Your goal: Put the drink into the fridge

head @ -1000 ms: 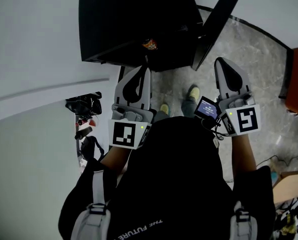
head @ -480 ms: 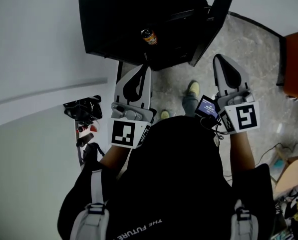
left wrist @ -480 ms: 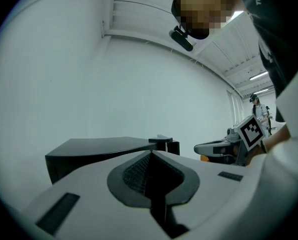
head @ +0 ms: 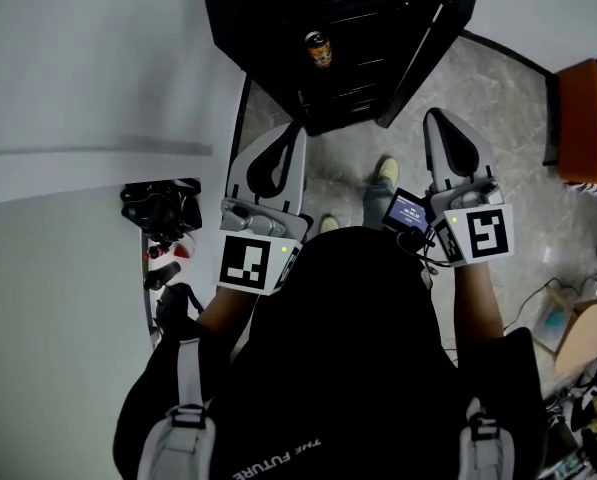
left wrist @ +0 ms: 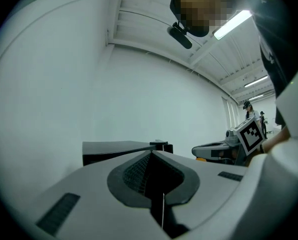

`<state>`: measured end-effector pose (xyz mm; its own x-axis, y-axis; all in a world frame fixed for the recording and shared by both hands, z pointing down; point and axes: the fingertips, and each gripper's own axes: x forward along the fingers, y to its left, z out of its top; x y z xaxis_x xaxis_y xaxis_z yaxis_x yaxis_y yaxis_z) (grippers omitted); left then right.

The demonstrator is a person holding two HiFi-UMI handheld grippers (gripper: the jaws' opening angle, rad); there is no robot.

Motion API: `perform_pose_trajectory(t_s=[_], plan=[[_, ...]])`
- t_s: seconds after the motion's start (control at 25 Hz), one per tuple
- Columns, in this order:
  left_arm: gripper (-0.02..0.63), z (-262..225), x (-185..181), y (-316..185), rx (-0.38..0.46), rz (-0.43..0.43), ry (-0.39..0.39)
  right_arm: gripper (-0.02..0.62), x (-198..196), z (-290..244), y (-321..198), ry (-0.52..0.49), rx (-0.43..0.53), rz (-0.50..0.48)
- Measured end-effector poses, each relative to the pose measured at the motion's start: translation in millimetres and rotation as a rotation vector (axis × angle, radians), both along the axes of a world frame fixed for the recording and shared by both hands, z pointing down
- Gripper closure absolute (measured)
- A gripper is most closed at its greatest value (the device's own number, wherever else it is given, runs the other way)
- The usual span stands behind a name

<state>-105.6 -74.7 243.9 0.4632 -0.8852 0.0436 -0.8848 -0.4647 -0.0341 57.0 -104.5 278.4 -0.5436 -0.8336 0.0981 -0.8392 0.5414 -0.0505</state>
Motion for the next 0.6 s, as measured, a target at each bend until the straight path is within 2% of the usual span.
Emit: perform_pose_trajectory(t_s=[0.28,0.6], plan=[[0.594,-9,-29,56,0.022,-0.001,0.017,0.582,-34,-15,57,0.032,0.067,0.003],[0.594,-6,-49,106,0.016,0.019,0.037,0.582,-50,-17,115,0.041,0.039,0.011]])
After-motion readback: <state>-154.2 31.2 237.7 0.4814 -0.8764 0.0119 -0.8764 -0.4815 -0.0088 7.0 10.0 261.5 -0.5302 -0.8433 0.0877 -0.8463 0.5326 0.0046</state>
